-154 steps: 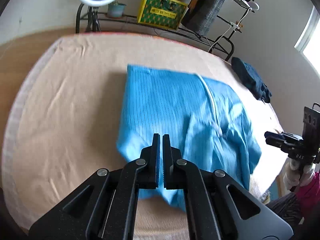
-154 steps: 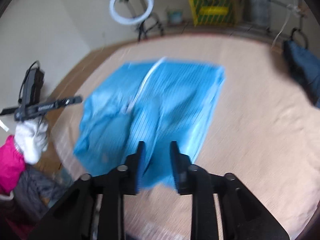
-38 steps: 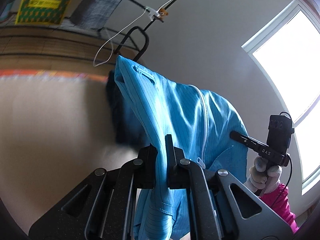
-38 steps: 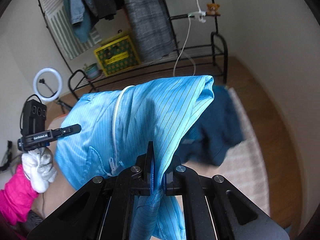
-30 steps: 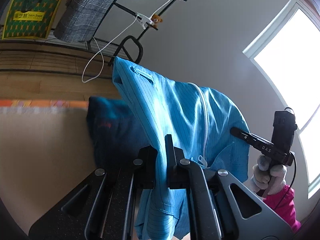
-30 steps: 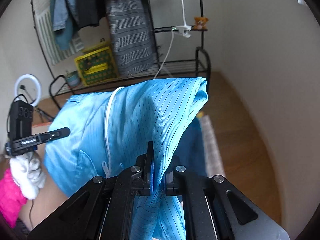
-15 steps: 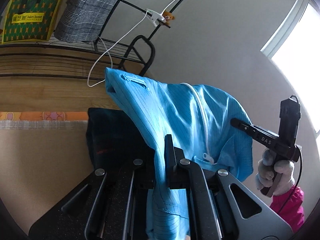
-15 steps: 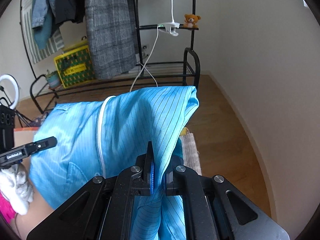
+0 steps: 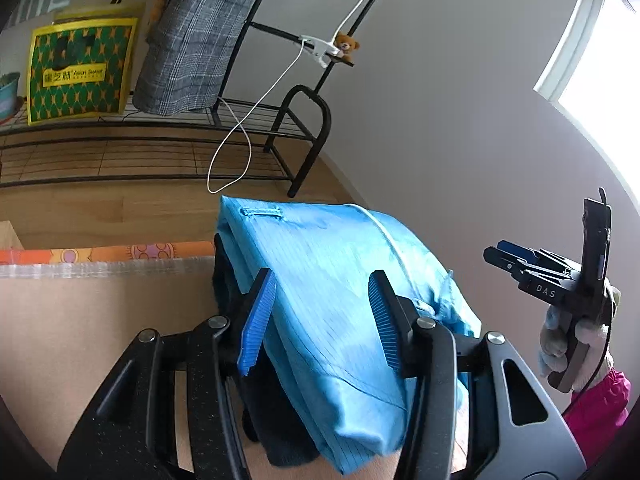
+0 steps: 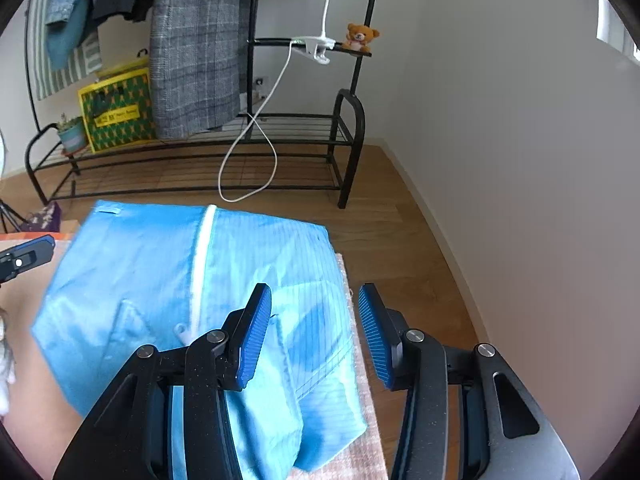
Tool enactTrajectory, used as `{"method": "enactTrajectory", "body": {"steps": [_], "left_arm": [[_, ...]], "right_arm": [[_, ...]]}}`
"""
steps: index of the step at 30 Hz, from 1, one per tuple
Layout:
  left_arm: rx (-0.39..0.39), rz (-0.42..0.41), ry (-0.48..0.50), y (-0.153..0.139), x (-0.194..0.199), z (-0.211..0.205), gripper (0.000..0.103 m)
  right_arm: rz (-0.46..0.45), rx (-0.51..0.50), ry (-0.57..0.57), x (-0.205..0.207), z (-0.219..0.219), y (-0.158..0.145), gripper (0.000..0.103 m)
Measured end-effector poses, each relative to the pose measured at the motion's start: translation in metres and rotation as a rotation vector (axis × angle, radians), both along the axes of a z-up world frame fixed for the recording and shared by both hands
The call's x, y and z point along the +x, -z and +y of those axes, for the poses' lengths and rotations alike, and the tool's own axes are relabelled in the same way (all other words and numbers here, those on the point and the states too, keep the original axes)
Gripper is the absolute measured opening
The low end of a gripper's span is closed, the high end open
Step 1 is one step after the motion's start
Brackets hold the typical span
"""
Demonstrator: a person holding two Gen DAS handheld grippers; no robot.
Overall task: Fold large clothes
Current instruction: 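Lower the coat bundle onto the navy garment and open both grippers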
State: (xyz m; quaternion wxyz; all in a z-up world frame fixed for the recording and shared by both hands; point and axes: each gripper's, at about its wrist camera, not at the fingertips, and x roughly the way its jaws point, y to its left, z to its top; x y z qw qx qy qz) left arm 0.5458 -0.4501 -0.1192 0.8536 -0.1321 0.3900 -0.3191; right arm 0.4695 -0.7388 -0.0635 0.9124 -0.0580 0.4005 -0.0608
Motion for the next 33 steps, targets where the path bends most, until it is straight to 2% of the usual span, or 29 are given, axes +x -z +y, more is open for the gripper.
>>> {"method": "enactTrajectory", "body": {"steps": [8,15,21,33], "left_arm": [[-0.001,-0.041,0.011,-0.047,-0.046,0.022,0.049],[-0.031,-0.096,0.035,-0.104,-0.100,0.051,0.049],[-0.068,-0.160,0.091,-0.163,-0.170,0.090,0.049],[-0.092,-0.317,0.162,-0.276,-0.323,0.177,0.051]], "right_arm": [[-0.048,0.036,0.010,-0.034,0.014,-0.034,0.044],[-0.126,0.048,0.013,-0.086,0.040,-0.097,0.044],[-0.200,0.063,0.008,-0.144,0.074,-0.148,0.044],[-0.310,0.030,0.001,-0.266,0.145,-0.220,0.044]]}}
